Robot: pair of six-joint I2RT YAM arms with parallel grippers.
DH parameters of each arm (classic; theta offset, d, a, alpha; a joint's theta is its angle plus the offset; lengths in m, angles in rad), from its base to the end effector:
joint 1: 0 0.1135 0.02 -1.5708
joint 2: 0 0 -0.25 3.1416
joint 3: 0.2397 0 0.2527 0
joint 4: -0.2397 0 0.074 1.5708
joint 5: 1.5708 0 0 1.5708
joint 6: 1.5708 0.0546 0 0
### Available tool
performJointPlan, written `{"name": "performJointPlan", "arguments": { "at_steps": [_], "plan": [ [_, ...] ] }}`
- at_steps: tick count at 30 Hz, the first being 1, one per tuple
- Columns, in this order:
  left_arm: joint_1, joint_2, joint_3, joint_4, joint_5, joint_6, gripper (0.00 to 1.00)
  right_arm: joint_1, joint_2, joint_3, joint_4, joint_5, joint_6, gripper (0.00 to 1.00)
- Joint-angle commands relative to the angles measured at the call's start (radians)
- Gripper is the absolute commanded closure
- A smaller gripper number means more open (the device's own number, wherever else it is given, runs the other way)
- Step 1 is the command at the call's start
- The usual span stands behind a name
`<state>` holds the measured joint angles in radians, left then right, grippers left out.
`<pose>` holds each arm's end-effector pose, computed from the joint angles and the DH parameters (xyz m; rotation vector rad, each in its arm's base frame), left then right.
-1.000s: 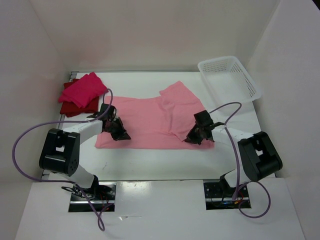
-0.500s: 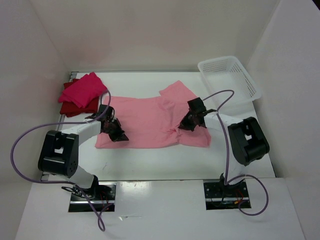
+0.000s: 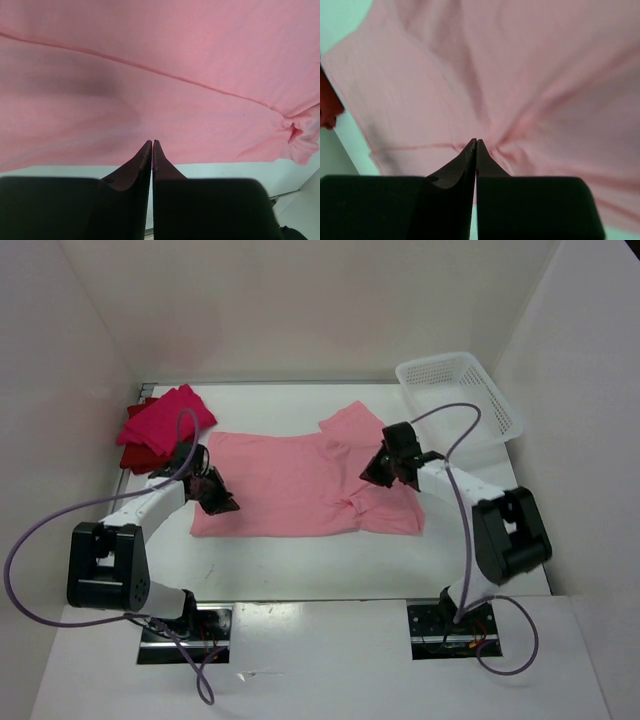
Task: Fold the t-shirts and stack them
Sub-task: Fold the flattened tshirt in 1/3 of the way
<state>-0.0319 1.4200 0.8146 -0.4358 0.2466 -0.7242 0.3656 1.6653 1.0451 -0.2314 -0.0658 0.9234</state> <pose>0.2820 -0.0223 0.1607 -0.8248 2.5525 -0.5771 0.3376 0.1331 0.1719 0.6666 2.4415 0.6382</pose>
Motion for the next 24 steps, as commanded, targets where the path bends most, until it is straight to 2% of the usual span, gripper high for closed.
{"name": "performJointPlan", "arguments": {
  "at_steps": [1, 3, 6, 8, 12, 24],
  "plan": [
    [-0.013, -0.009, 0.008, -0.011, -0.017, 0.019, 0.93, -0.005, -0.18, -0.166, -0.036, 0.025, -0.008, 0.96],
    [0.032, 0.029, -0.018, 0.018, 0.012, 0.008, 0.93, -0.005, -0.193, -0.251, -0.013, -0.005, 0.003, 0.92],
    [0.097, 0.101, -0.037, 0.058, 0.101, -0.004, 0.93, 0.007, -0.193, -0.289, -0.013, -0.034, 0.003, 0.84],
    [0.131, 0.128, -0.037, 0.058, 0.102, -0.004, 0.94, 0.016, -0.193, -0.303, -0.002, -0.043, -0.006, 0.73],
    [0.197, 0.14, -0.046, 0.058, 0.068, 0.014, 0.95, 0.016, -0.18, -0.313, 0.007, -0.071, -0.017, 0.66],
    [0.27, 0.168, -0.046, 0.051, 0.04, 0.025, 0.97, 0.042, -0.102, -0.284, 0.053, -0.141, -0.026, 0.65]
  ]
}}
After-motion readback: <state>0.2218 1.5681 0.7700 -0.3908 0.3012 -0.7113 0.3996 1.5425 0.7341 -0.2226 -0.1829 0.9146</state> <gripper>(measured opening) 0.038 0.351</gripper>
